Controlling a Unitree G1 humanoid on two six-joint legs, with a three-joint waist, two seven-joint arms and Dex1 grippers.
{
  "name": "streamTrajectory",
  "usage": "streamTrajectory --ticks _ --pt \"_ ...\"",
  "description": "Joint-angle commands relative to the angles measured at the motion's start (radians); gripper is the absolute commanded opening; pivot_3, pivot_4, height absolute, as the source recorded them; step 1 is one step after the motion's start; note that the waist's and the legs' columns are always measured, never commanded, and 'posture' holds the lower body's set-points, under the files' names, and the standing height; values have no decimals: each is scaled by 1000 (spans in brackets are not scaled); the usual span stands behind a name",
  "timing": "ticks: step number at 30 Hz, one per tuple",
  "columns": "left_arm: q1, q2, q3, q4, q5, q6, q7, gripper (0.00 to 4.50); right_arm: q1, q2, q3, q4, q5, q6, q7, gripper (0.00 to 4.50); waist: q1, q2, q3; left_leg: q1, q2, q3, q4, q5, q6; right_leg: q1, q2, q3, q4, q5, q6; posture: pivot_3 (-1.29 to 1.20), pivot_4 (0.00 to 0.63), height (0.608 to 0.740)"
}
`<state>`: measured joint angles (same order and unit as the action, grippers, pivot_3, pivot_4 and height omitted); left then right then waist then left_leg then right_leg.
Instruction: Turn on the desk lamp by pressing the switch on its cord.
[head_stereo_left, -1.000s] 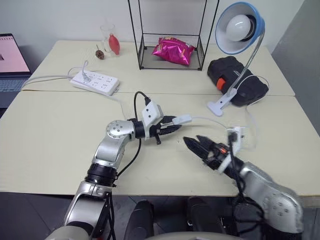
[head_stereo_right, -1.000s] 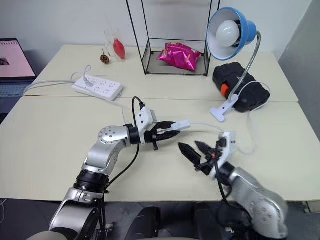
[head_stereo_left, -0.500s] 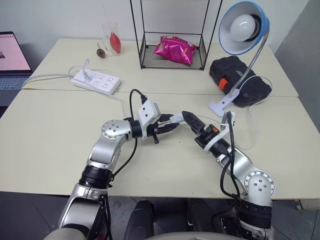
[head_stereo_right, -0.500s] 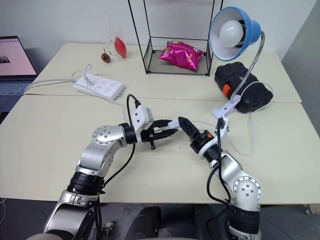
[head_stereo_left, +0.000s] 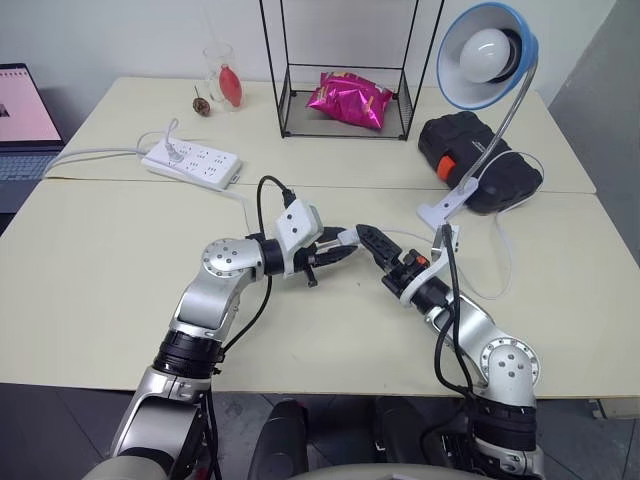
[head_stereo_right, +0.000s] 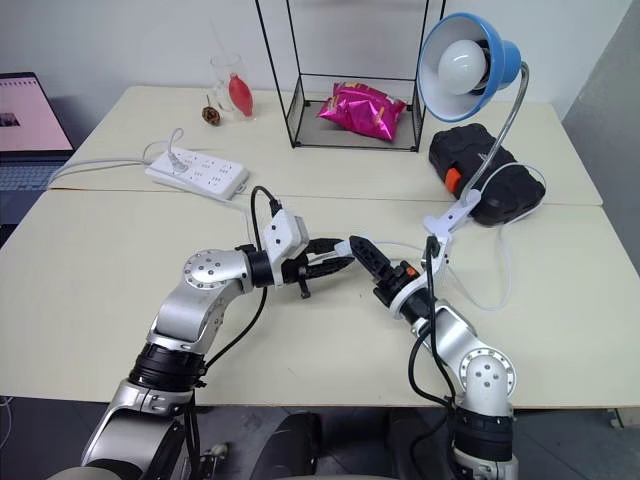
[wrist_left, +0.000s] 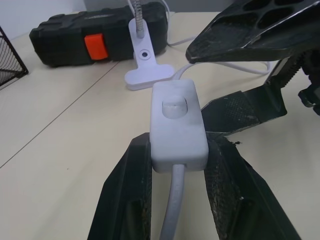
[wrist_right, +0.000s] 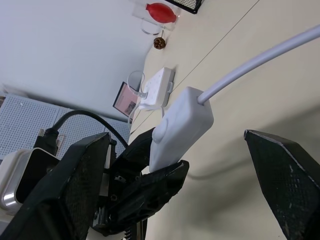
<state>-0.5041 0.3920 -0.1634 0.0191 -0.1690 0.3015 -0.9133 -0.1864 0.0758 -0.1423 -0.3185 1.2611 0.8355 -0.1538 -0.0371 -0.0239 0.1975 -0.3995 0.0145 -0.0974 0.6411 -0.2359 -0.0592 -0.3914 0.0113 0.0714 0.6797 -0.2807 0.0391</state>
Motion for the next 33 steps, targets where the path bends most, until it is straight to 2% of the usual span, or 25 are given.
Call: streamTrajectory --ticks 1,7,31,33 --pt "-11 -15 -10 -81 -5 63 47 1102 -32 3 -2 -11 34 -20 6 4500 -1 0 0 0 0 0 0 0 0 0 0 0 0 0 0 0 150 740" --pt "-16 -28 -10 -102 -16 114 77 1102 -48 4 4 2 39 -29 7 4500 -3 0 0 0 0 0 0 0 0 0 0 0 0 0 0 0 150 740" --pt "-26 -25 -5 -108 -31 123 81 1102 -86 25 15 76 24 -63 10 4500 -5 0 0 -2 0 1 -2 0 0 -4 0 1 0 0 0 0 150 740" --pt "-26 -25 -6 -110 -32 124 82 1102 -88 24 16 80 24 -62 7 4132 -5 0 0 -2 0 1 -2 0 0 -4 0 1 0 0 0 0 150 740"
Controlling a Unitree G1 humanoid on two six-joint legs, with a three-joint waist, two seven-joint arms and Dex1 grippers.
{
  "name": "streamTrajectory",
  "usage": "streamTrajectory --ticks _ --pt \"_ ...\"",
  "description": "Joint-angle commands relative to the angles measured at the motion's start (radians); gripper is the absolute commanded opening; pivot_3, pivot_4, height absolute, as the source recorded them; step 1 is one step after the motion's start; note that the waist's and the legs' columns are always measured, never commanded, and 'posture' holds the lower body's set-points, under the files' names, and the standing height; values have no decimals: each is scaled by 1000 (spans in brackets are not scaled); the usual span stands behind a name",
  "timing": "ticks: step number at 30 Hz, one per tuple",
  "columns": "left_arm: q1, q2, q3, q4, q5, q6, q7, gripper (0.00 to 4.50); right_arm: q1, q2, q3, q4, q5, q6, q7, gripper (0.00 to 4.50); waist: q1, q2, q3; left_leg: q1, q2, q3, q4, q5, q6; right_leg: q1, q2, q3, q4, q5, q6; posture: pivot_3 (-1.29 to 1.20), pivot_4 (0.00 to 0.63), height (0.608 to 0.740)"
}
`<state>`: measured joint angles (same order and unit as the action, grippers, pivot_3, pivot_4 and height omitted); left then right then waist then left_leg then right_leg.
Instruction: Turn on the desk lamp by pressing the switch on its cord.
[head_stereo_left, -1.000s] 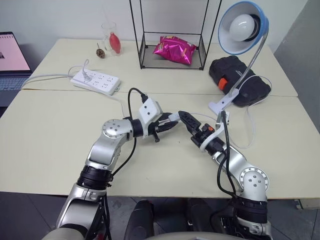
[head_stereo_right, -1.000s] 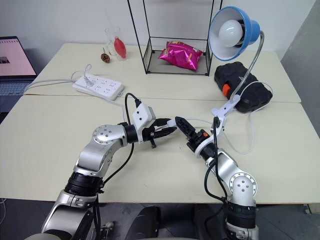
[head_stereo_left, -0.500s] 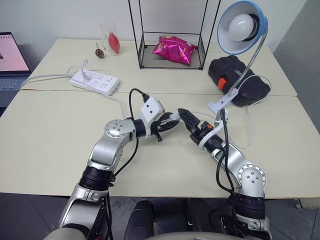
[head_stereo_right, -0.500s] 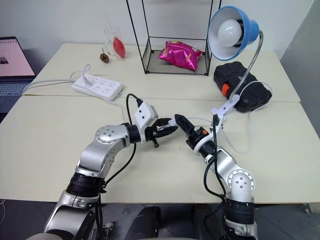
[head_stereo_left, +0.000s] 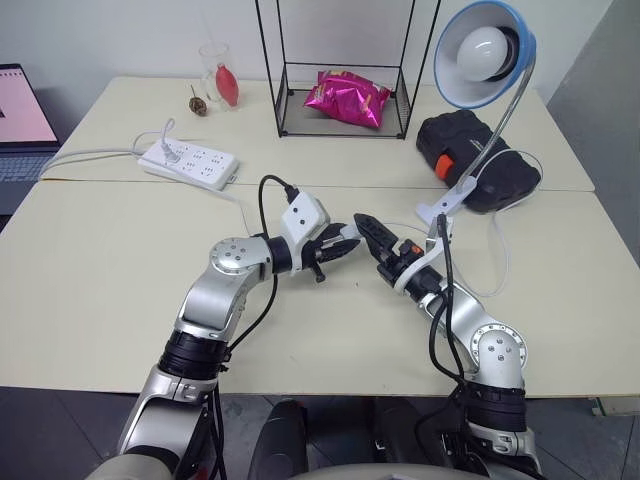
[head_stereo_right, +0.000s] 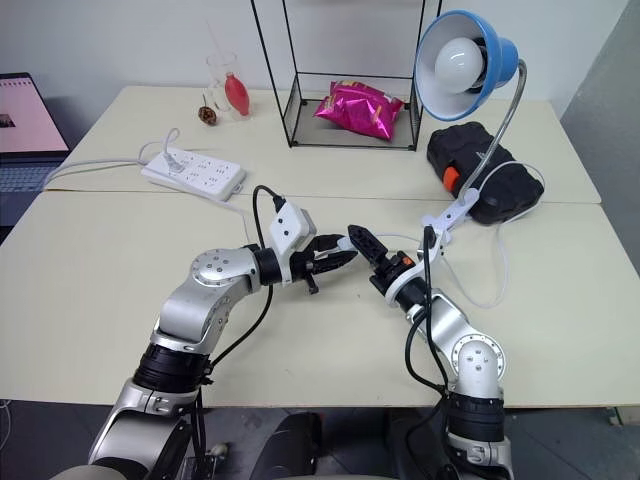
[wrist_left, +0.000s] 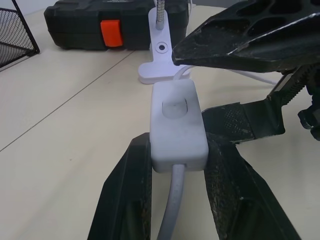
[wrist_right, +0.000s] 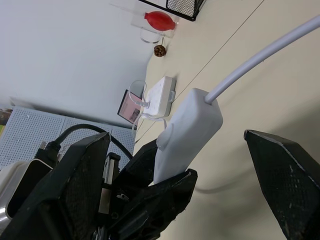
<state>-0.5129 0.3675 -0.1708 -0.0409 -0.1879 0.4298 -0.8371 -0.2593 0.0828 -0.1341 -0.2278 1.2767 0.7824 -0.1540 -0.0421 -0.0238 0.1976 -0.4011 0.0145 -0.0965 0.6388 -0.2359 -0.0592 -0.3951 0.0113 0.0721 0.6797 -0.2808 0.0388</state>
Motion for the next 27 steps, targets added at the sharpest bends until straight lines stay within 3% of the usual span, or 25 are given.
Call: streamTrajectory --ticks 1,15,27 --pt "-17 -1 0 -52 -14 -3 5 1102 -17 17 9 -8 8 -8 5 3982 0 0 0 0 0 0 0 0 0 0 0 0 0 0 0 0 150 740" --pt "-12 -3 -7 -66 -18 -1 5 1100 -15 18 25 -4 2 -1 -15 719 0 0 0 0 0 0 -2 0 0 -1 0 0 0 0 0 0 150 740" --pt "-16 -8 -7 -61 -19 -4 13 1097 -16 21 16 -2 4 -16 -20 663 -1 0 0 0 0 0 -3 0 0 -1 0 0 0 0 0 0 150 740"
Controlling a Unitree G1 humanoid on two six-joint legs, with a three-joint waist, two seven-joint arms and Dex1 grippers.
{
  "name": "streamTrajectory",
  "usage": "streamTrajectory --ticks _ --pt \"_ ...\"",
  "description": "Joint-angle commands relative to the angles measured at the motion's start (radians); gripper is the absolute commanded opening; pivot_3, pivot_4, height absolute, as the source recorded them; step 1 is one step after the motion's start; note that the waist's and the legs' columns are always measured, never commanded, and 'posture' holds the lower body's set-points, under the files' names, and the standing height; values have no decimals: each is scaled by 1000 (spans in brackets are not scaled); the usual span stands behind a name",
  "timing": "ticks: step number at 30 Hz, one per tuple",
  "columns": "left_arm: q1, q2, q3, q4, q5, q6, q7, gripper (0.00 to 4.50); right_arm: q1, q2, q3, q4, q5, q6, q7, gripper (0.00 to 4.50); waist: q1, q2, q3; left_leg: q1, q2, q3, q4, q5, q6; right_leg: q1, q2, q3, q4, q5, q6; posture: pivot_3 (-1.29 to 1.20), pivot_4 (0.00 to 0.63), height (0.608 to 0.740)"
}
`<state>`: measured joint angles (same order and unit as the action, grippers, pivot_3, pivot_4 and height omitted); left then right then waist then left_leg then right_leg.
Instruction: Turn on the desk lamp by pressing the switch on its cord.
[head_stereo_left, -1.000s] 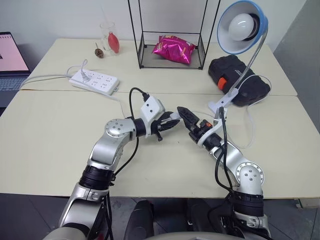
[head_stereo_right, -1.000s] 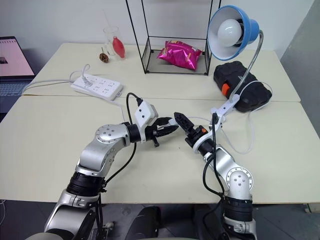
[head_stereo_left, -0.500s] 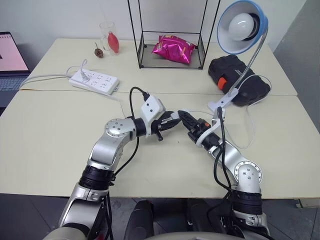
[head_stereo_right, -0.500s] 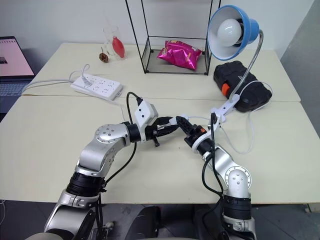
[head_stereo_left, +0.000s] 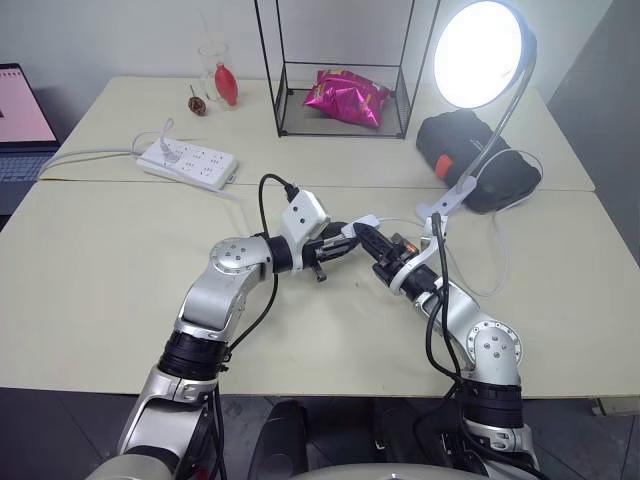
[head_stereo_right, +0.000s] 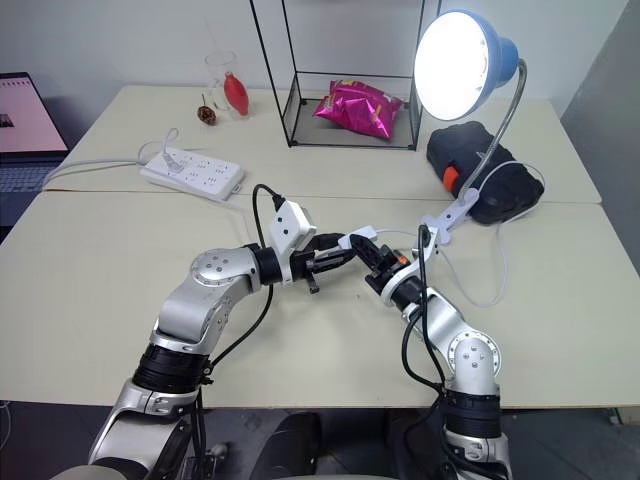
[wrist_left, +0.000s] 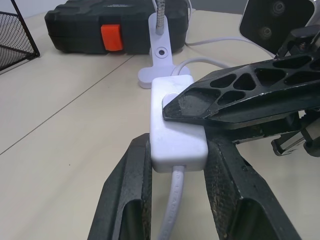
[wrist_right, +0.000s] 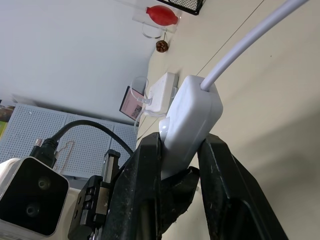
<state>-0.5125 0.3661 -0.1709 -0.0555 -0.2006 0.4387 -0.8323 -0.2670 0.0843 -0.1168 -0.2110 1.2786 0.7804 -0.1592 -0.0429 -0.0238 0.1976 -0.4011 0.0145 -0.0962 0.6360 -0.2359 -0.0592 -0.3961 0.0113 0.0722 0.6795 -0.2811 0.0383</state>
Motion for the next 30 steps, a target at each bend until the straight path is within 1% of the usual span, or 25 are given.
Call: streamTrajectory --ticks 1,2,3,7,8,10,11,12,13,15,16,17,19,22,24,27,30 --pt "-16 -7 -7 -46 -6 -13 10 1097 -7 19 -2 -19 3 -16 -12 1012 0 0 0 0 0 0 0 0 0 0 0 0 0 0 0 0 150 740" --pt "-16 -7 -7 -45 -6 -15 12 1097 -5 16 -2 -20 1 -16 -9 1362 0 0 0 0 0 0 0 0 0 0 0 0 0 0 0 0 150 740" --pt "-16 -8 -7 -44 -5 -16 14 1096 -4 14 -3 -21 1 -15 -7 1415 0 0 0 0 0 0 0 0 0 0 0 0 0 0 0 0 150 740" --pt "-17 -11 -7 -32 -2 -24 21 1095 5 -12 0 -33 1 1 6 2414 0 0 0 0 0 0 0 0 0 0 0 0 0 0 0 0 150 740" --pt "-17 -12 -6 -30 -2 -26 22 1095 8 -19 0 -37 1 5 7 2512 0 0 0 0 0 0 0 0 0 0 0 0 0 0 0 0 150 740" --pt "-16 -16 -7 -25 1 -30 25 1095 22 -49 -3 -57 7 23 12 2983 0 0 0 0 0 0 0 0 0 0 0 0 0 0 0 0 150 740" --pt "-14 -16 -8 -19 4 -35 25 1095 38 -96 2 -88 -1 47 30 3047 0 0 0 0 0 0 0 0 0 0 0 0 0 0 0 0 150 740" --pt "-12 -15 -9 -13 6 -40 25 1095 54 -150 15 -128 -34 65 55 3418 -1 0 0 0 0 0 0 0 0 0 0 0 0 0 0 0 150 740" --pt "-10 -13 -9 -6 9 -44 24 1095 66 -197 31 -163 -75 75 78 3412 2 1 0 0 0 0 0 0 0 0 0 0 0 0 0 0 150 740" --pt "-5 -4 -13 13 18 -59 14 1095 83 -315 76 -246 -143 98 137 3899 7 1 0 0 -1 0 -1 0 0 0 -1 0 0 -1 1 0 150 740" --pt "-2 9 -21 33 26 -79 -3 1095 87 -393 96 -298 -175 111 180 4169 8 1 0 -1 -2 1 -1 0 0 0 -2 0 -1 -1 1 0 150 740" --pt "0 18 -27 48 31 -94 -16 1095 90 -447 110 -333 -196 117 213 4489 8 1 0 -1 -2 1 -1 0 0 0 -2 0 -1 -1 1 0 150 740" --pt "5 41 -46 101 51 -149 -50 1095 86 -580 132 -402 -261 119 303 4500 3 1 0 0 -2 1 -1 0 0 0 -2 0 -1 -1 2 0 150 740" --pt "1 61 -70 176 82 -232 -86 1095 74 -711 164 -443 -354 93 405 4500 2 1 0 0 -1 0 -2 0 0 -1 -1 0 -1 -1 1 0 150 740" --pt "-5 64 -86 237 101 -294 -108 1095 56 -809 194 -465 -442 61 490 4500 2 0 0 0 -1 0 -2 0 0 -1 0 0 -1 -1 1 0 150 740" --pt "-20 54 -95 314 118 -355 -124 1095 29 -914 225 -472 -551 5 601 4500 3 0 0 0 -1 1 -2 0 0 -1 -1 0 -2 -1 1 0 150 740" --pt "-47 33 -103 391 133 -409 -133 1095 4 -987 226 -456 -616 -37 700 4500 9 0 0 0 -1 1 -2 0 0 0 -1 0 -3 -1 1 0 150 740"
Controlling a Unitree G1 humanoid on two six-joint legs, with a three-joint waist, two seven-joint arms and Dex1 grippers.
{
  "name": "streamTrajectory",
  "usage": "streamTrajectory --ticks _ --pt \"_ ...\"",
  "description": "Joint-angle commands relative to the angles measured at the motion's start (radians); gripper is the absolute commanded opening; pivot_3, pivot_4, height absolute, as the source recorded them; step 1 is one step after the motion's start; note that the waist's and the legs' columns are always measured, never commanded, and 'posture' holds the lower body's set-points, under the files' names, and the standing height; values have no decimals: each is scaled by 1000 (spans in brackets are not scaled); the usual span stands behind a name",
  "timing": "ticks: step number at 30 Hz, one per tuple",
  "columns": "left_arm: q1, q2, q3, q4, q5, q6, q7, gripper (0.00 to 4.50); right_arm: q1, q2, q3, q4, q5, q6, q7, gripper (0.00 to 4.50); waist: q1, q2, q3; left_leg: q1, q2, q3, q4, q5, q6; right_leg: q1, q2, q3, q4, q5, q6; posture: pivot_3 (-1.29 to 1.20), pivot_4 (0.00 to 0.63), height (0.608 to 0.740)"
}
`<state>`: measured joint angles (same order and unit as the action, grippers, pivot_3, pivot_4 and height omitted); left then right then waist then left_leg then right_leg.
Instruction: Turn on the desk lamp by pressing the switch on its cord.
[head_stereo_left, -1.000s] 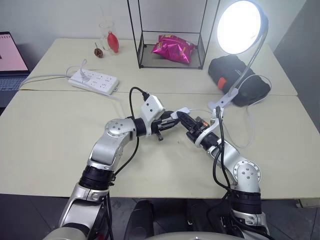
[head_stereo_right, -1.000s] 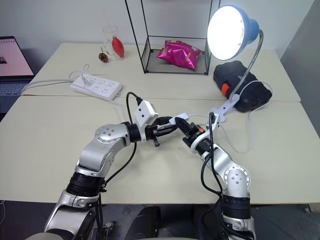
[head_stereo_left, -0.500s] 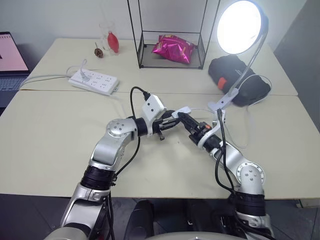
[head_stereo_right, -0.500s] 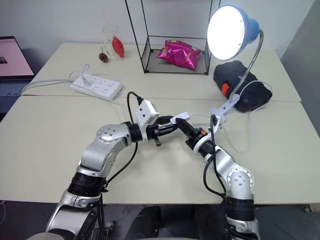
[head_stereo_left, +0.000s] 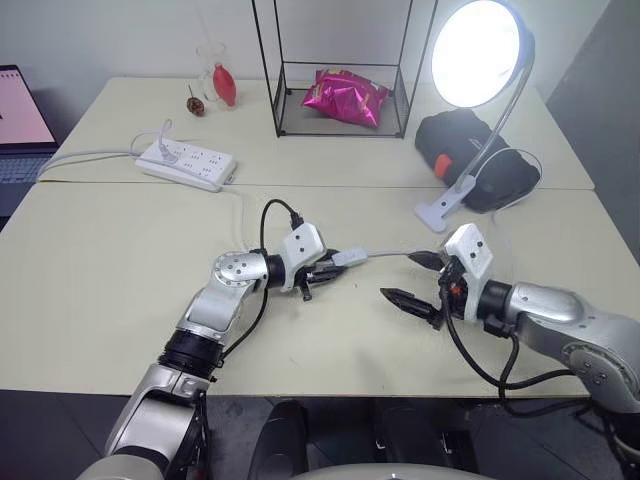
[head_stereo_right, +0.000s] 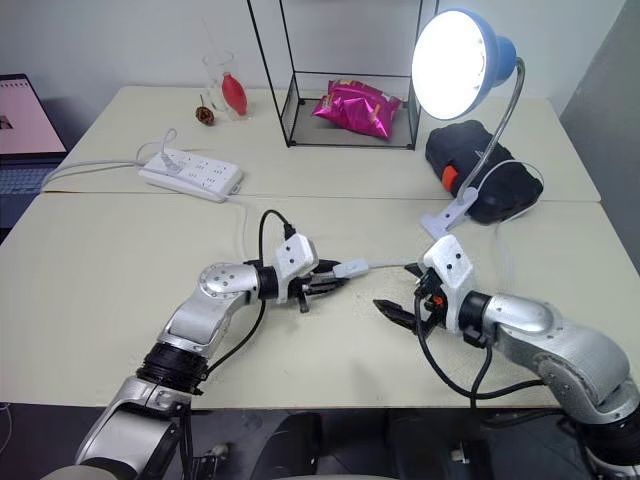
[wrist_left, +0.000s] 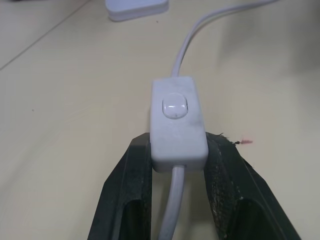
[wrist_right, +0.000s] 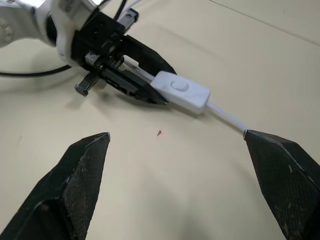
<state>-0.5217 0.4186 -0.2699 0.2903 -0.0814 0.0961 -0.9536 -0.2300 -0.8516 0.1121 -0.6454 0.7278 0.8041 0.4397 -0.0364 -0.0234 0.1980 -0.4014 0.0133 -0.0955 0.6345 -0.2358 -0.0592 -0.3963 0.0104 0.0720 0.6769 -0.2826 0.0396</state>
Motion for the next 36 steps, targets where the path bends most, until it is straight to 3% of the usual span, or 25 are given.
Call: streamTrajectory --ticks 1,8,10,20,22,26,36 --pt "-45 -25 -6 68 19 -81 -13 1095 -37 -67 -3 -15 -86 -71 123 4500 4 0 0 0 0 0 0 0 0 0 0 0 0 0 0 0 150 740" --pt "-73 -39 -5 173 37 -145 -39 1095 -39 -82 -9 23 -190 -129 201 4500 6 0 0 0 0 0 0 0 0 0 -1 0 0 0 0 0 150 740" --pt "-79 -39 -4 196 43 -156 -41 1816 -38 -72 -13 25 -200 -133 213 4500 5 0 0 0 0 0 0 0 0 1 -1 0 0 0 0 0 150 740" --pt "-91 -20 27 199 31 -176 -48 3801 -49 -53 -27 64 -254 -156 271 4500 5 0 0 1 0 -1 1 0 0 2 -1 -1 1 0 0 0 150 740" --pt "-76 -2 56 137 8 -159 -45 4054 -54 -51 -32 75 -260 -164 284 4500 4 0 0 1 0 -1 1 0 0 2 -1 -1 1 0 0 0 150 740" --pt "-20 54 146 -89 -93 -14 -39 4054 -47 -57 -54 104 -272 -203 323 4500 2 -1 0 1 0 -1 1 0 0 1 -1 -1 2 0 0 0 150 740" --pt "323 337 458 -595 -190 312 43 4054 24 -92 -221 282 -300 -408 472 4500 3 -1 1 2 1 0 1 0 0 2 -2 -1 2 0 0 0 150 740"
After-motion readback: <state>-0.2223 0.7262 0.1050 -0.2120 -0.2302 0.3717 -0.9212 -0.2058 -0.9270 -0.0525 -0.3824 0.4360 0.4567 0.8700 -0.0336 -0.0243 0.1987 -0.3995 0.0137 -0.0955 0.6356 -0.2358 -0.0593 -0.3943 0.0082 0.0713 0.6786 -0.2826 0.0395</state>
